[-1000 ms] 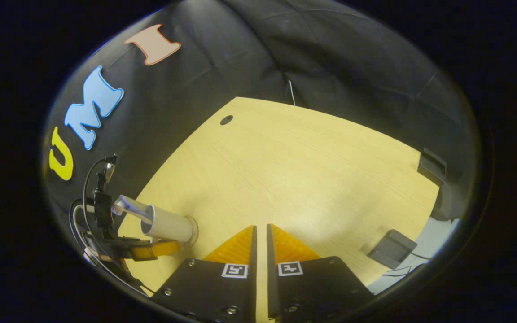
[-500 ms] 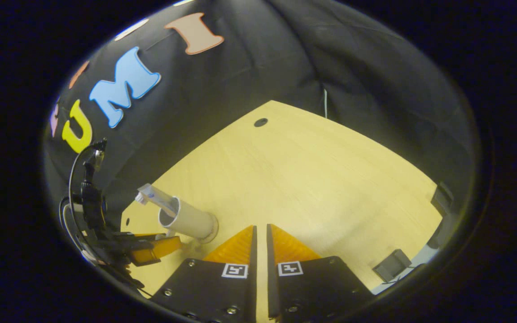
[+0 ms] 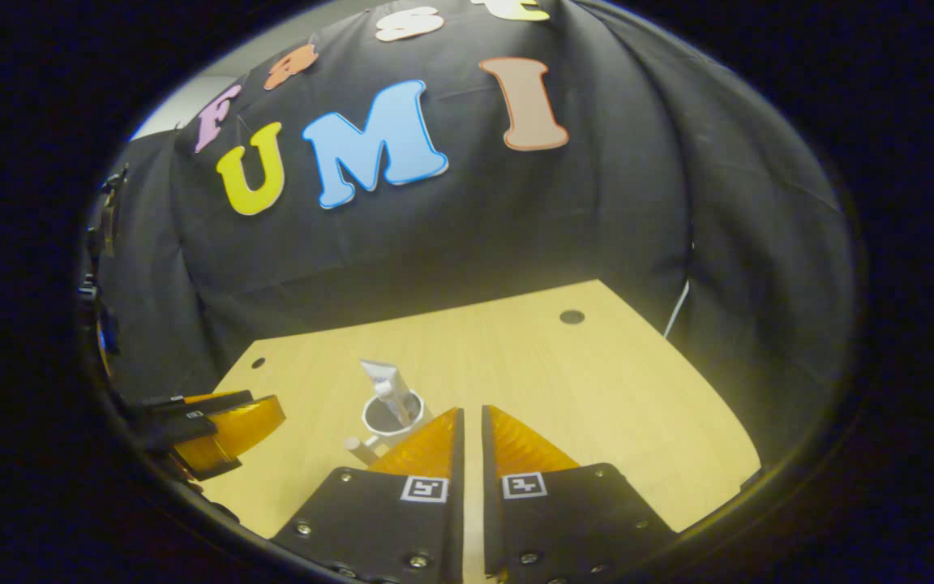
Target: Put the toothbrush and toothpaste on the desktop into the cup, then pick up the cup and place it on the coaster on the desktop.
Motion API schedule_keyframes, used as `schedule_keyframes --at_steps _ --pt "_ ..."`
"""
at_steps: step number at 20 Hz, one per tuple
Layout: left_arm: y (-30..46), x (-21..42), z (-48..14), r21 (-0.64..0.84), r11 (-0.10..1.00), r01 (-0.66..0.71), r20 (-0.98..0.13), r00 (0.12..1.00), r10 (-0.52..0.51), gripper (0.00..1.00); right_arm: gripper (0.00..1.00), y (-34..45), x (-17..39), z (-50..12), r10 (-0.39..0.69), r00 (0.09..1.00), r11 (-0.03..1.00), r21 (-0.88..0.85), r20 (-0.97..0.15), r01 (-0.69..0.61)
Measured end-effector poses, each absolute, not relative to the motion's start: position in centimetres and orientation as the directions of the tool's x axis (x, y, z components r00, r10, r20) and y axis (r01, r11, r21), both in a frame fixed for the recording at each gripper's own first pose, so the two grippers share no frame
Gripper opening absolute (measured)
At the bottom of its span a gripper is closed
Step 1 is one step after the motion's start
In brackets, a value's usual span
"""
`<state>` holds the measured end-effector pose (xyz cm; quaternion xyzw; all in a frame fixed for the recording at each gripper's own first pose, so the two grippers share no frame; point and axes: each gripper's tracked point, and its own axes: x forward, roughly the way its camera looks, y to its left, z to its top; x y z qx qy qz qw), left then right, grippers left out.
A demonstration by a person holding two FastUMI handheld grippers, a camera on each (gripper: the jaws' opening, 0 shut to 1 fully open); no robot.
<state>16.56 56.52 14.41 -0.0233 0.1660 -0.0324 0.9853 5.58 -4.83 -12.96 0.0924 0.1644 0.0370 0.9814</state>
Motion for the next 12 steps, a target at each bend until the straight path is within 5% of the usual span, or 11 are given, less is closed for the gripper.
schedule_keyframes --at_steps 5,12 --pt "60.1 13.3 19.2 -0.070 0.992 -0.104 -0.070 0.993 0.099 0.65 0.10 -5.5 4.4 -5.5 0.066 0.995 0.996 0.065 -0.073 -0.061" --pt "63.2 11.9 23.9 -0.077 0.959 -0.274 0.143 0.948 0.283 0.64 0.10 -3.3 3.5 -2.0 0.146 0.989 0.989 0.013 0.035 -0.147"
